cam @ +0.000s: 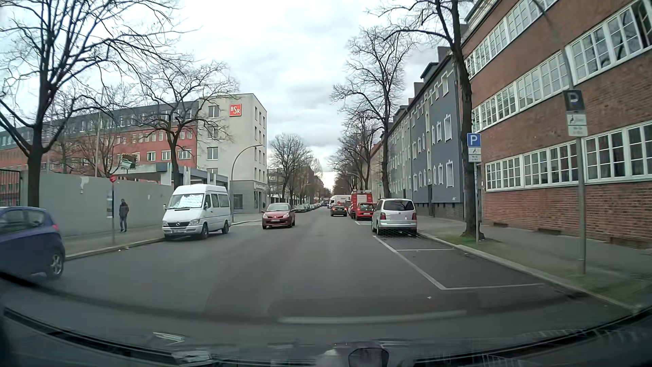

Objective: Follow the waypoints while adhering to traffic rules and regulations

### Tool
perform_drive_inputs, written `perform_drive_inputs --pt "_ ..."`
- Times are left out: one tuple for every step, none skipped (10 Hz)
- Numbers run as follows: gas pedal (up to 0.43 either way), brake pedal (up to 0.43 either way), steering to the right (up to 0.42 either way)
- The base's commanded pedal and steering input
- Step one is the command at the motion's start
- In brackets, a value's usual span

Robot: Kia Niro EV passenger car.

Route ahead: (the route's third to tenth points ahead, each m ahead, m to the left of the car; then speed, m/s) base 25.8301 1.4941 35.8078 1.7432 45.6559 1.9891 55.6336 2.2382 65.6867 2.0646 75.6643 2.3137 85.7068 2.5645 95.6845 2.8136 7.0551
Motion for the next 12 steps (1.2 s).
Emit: perform_drive_inputs --pt "0.008 0.012 -0.005" --pt "0.000 0.012 -0.005" --pt "0.000 0.012 -0.005" --pt "0.000 0.012 -0.005" --pt "0.000 0.012 -0.005" --pt "0.000 0.012 -0.005" --pt "0.000 0.012 -0.005" --pt "0.000 0.012 -0.005" --pt "0.000 0.012 -0.005" --pt "0.000 0.012 -0.005" --pt "0.000 0.012 -0.005" --pt "0.000 0.012 -0.006"
